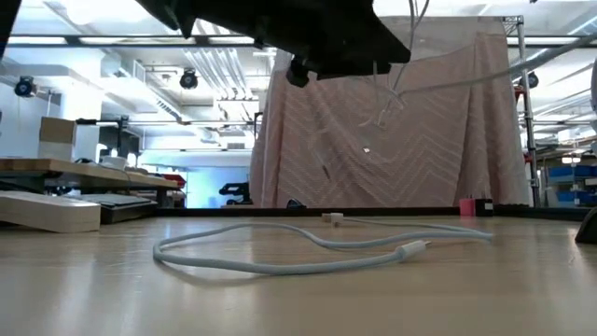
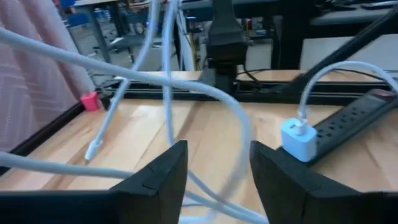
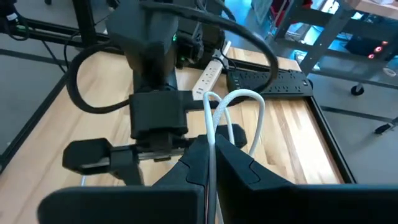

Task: Insert USB
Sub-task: Insert the white USB cable into the pink charger adapter

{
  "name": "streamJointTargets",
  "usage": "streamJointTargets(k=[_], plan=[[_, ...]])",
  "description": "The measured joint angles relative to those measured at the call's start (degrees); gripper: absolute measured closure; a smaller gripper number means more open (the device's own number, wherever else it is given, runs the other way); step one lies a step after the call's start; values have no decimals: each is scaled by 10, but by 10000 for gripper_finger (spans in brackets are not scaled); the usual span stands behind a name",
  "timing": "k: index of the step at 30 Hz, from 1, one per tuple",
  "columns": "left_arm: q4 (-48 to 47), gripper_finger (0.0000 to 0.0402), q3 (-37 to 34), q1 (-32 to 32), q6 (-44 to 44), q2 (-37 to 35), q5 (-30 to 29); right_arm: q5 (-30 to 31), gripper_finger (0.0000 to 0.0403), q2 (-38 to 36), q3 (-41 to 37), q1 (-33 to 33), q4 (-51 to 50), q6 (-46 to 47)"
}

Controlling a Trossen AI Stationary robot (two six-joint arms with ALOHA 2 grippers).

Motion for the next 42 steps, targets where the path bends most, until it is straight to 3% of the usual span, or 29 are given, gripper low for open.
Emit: streamJointTargets(k=[3,8,18,25,31,36,42], plan=[[-1,279,4,0,0,3,-3,0,400,0,0,0,-2,0],[-9,387,0,-1,0,-7,-11,4,400,0,0,0,-6,0],[-55,401,-1,-30,53,-76,-153,6,392,0,0,0,-63,15],[-78,401,-1,-72,147,-169,-246,70,331,-1,-10,0,-181,78],[-84,401,-2,-105,227,-230,-335,79,271,-5,-44,0,-258,155],[-84,402,-2,-126,281,-287,-390,74,234,-10,-46,4,-219,145],[-46,402,15,-141,369,-357,-382,2,214,-9,-51,7,-111,80]])
